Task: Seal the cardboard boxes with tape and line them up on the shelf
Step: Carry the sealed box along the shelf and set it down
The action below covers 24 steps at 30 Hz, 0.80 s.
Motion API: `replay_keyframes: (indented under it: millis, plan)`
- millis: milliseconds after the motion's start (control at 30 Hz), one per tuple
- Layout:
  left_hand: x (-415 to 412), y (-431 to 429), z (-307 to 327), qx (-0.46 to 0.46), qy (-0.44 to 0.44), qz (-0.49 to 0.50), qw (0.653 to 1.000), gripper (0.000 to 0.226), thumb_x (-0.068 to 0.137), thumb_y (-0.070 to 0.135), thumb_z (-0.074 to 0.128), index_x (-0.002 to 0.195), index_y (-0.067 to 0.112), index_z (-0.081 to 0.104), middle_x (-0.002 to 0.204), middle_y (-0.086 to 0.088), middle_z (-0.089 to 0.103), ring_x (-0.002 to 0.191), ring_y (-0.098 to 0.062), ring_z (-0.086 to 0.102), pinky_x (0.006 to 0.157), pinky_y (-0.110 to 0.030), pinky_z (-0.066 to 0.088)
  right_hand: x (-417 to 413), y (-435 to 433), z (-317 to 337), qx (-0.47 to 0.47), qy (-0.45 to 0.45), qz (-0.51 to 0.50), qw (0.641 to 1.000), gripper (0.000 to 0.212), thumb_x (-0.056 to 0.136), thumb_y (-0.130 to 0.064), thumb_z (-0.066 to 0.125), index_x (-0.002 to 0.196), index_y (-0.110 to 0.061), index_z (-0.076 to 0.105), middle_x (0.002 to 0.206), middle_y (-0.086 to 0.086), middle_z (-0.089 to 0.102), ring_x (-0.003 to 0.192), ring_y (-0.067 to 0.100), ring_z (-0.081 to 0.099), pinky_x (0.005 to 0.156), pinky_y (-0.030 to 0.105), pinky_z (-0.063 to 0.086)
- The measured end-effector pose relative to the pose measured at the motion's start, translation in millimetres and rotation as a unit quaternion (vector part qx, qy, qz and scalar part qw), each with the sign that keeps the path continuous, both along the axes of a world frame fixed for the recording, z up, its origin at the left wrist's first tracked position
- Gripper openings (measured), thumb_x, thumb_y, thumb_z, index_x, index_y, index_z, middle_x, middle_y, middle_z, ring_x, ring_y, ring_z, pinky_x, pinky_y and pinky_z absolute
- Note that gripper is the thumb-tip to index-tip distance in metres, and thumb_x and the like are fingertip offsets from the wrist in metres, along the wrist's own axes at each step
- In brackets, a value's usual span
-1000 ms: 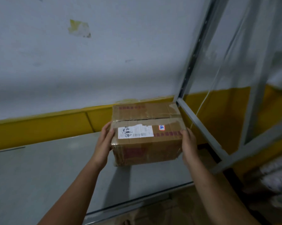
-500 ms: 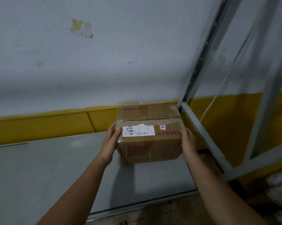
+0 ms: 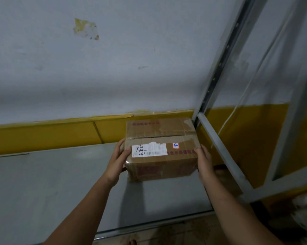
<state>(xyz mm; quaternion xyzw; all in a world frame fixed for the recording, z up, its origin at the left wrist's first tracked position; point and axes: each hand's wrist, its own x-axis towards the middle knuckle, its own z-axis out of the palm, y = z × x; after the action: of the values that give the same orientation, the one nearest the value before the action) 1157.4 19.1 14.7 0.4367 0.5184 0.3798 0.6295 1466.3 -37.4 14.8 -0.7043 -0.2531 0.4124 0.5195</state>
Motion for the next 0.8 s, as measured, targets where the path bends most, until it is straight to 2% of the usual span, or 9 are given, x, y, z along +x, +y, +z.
replay_keyframes:
  millis: [100,233,400,500,567,633,700,767,800]
  plan:
    - [-19,-2,1,-0.001,-0.031,0.003,1.000,0.048,0.097,0.034,0.067,0.142,0.044,0.052,0.133,-0.002,0.071,0.116,-0.028,0.071,0.083,-0.048,0.058,-11,-20,27,0.050,-0.024,-0.001,0.998,0.029,0.099,-0.027,0.059,0.127,-0.029,0.067,0.110,-0.002,0.075,0.103,0.021,0.072,0.080,0.040,0.059]
    - [-54,-19,20,-0.021,-0.069,0.019,0.997,0.052,0.106,0.061,0.045,0.140,0.023,0.054,0.137,-0.012,0.066,0.115,-0.028,0.067,0.086,-0.051,0.052,-31,-66,56,0.140,-0.067,0.067,0.986,0.056,0.097,0.002,0.059,0.142,-0.031,0.055,0.131,-0.014,0.066,0.120,0.005,0.063,0.092,0.032,0.057]
    - [-87,-38,54,-0.096,-0.144,0.037,0.984,0.094,0.085,0.093,0.024,0.145,0.032,0.062,0.141,-0.006,0.068,0.134,-0.035,0.059,0.113,-0.068,0.038,-45,-107,57,0.118,-0.110,0.118,0.980,0.095,0.087,0.009,0.069,0.131,-0.072,0.044,0.139,-0.037,0.051,0.136,-0.005,0.046,0.110,0.029,0.045]
    - [-90,-44,74,-0.106,-0.119,-0.007,0.987,0.084,0.091,0.082,0.032,0.142,0.024,0.065,0.137,-0.011,0.070,0.127,-0.036,0.066,0.106,-0.056,0.048,-51,-116,54,0.130,-0.114,0.122,0.977,0.101,0.089,0.012,0.068,0.121,-0.081,0.045,0.133,-0.045,0.052,0.131,-0.016,0.045,0.105,0.010,0.042]
    - [-88,-47,81,-0.082,-0.083,-0.037,0.992,0.064,0.100,0.062,0.042,0.141,0.019,0.065,0.137,-0.012,0.070,0.122,-0.030,0.069,0.097,-0.047,0.054,-52,-117,57,0.159,-0.085,0.120,0.976,0.084,0.094,0.013,0.061,0.130,-0.062,0.055,0.137,-0.032,0.058,0.134,-0.004,0.050,0.104,0.013,0.045]
    - [-88,-50,83,-0.055,-0.063,-0.043,0.996,0.052,0.104,0.047,0.047,0.141,0.014,0.064,0.136,-0.013,0.071,0.122,-0.028,0.070,0.092,-0.039,0.060,-50,-114,60,0.164,-0.036,0.105,0.980,0.058,0.101,0.005,0.054,0.132,-0.044,0.059,0.136,-0.022,0.063,0.134,0.007,0.055,0.104,0.022,0.050]
    - [-90,-53,82,-0.023,-0.056,-0.052,0.997,0.046,0.106,0.035,0.048,0.144,0.012,0.061,0.138,-0.014,0.069,0.125,-0.029,0.068,0.097,-0.038,0.060,-47,-111,66,0.147,-0.004,0.094,0.985,0.035,0.103,-0.031,0.059,0.135,-0.045,0.060,0.141,-0.020,0.061,0.136,0.008,0.053,0.113,0.040,0.046]
    - [-91,-57,78,0.021,-0.039,-0.073,0.996,0.043,0.107,0.025,0.049,0.149,0.017,0.057,0.143,-0.011,0.066,0.131,-0.030,0.065,0.109,-0.048,0.053,-43,-109,77,0.121,0.018,0.110,0.986,0.067,0.080,-0.082,0.060,0.140,-0.055,0.051,0.149,-0.024,0.052,0.141,0.004,0.046,0.119,0.049,0.037]
    - [-90,-59,76,0.039,-0.029,-0.086,0.995,0.044,0.107,0.022,0.050,0.151,0.020,0.054,0.145,-0.008,0.065,0.133,-0.029,0.063,0.111,-0.051,0.049,-43,-108,83,0.108,0.019,0.119,0.987,0.086,0.067,-0.094,0.059,0.143,-0.058,0.045,0.150,-0.027,0.048,0.141,0.001,0.043,0.119,0.047,0.036]
